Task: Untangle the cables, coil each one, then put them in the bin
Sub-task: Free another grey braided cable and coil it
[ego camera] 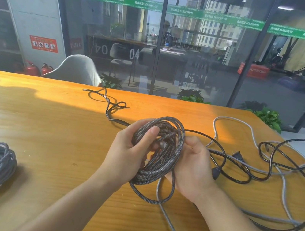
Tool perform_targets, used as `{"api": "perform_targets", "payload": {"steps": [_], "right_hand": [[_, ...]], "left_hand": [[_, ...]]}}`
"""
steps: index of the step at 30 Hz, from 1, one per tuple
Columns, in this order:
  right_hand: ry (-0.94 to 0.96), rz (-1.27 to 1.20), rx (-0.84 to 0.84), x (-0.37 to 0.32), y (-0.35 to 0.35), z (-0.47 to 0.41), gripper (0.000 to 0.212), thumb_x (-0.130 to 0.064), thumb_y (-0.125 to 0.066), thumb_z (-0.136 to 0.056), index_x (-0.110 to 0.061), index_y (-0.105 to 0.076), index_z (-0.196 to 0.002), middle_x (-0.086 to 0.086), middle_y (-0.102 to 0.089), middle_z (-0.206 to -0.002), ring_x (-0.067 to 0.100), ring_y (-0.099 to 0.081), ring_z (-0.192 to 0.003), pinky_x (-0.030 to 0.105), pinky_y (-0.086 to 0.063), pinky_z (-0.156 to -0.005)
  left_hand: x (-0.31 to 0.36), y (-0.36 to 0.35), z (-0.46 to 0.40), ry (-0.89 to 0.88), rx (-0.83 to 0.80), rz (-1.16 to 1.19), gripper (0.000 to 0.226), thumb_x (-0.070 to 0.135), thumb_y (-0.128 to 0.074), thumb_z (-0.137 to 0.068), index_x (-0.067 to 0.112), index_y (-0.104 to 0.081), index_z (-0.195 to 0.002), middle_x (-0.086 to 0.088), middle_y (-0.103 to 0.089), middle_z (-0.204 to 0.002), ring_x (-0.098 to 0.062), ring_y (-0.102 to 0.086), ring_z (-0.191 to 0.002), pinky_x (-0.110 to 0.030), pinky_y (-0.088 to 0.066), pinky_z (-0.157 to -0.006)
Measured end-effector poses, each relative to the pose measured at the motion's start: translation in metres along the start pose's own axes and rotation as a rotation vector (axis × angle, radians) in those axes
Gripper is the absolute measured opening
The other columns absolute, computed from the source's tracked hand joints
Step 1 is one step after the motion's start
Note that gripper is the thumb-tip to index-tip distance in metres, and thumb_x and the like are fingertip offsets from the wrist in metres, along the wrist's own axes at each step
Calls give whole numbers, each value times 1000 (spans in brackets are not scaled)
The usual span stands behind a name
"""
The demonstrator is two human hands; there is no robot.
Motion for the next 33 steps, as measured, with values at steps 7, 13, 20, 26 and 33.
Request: {"api": "perform_targets", "payload": {"steps": [7, 13, 20, 26, 33], "right_hand": [[43, 37, -241, -7, -17, 8, 50, -27, -80, -72, 1, -67, -112, 15, -64, -104, 27, -65, -94, 35, -58, -80], [207, 370, 41, -6, -22, 7, 47, -16, -82, -76, 0, -64, -117, 5, -70, -92, 17, -71, -89, 28, -58, -77], [376, 721, 354, -11, -9, 9, 42, -67, -58, -92, -35, -71, -115, -8, -77, -104, 12, -71, -103, 46, -54, -101], [586, 1131, 487, -26, -1, 14, 58, -71, -44, -97, -40, -60, -143, -17, -68, -72, 2, -63, -72, 30, -52, -73], [789, 911, 561, -48, 2, 26, 43, -46, -43, -107, -18, -73, -95, -9, -78, -94, 4, -71, -90, 25, -53, -82]], "left_hand": [[2, 2, -2, 8, 29, 48, 22, 37, -54, -106, 23, -71, -105, 7, -58, -66, -11, -39, -49, -21, -34, -45], [0, 3, -1, -12, 58, -37, 19, 39, -57, -105, 26, -70, -110, 16, -65, -67, -3, -56, -56, -21, -42, -57], [-6, 3, 0, 17, 93, -57, 17, 37, -57, -106, 28, -71, -101, 14, -58, -62, -6, -50, -53, -22, -40, -54], [-19, 13, -3, 74, 145, -38, 16, 38, -61, -104, 29, -71, -112, 14, -51, -61, -10, -41, -51, -21, -37, -51], [-18, 13, -5, 86, 183, -1, 25, 46, -60, -102, 30, -67, -121, 8, -47, -61, -15, -37, -52, -29, -33, -49]]}}
Point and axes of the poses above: each hand's wrist, its own z-axis away from the middle knuckle, its own y-axis out of the back of the hand, x = y × z, the point moved 7 cm from there along -z, towards the middle knuckle
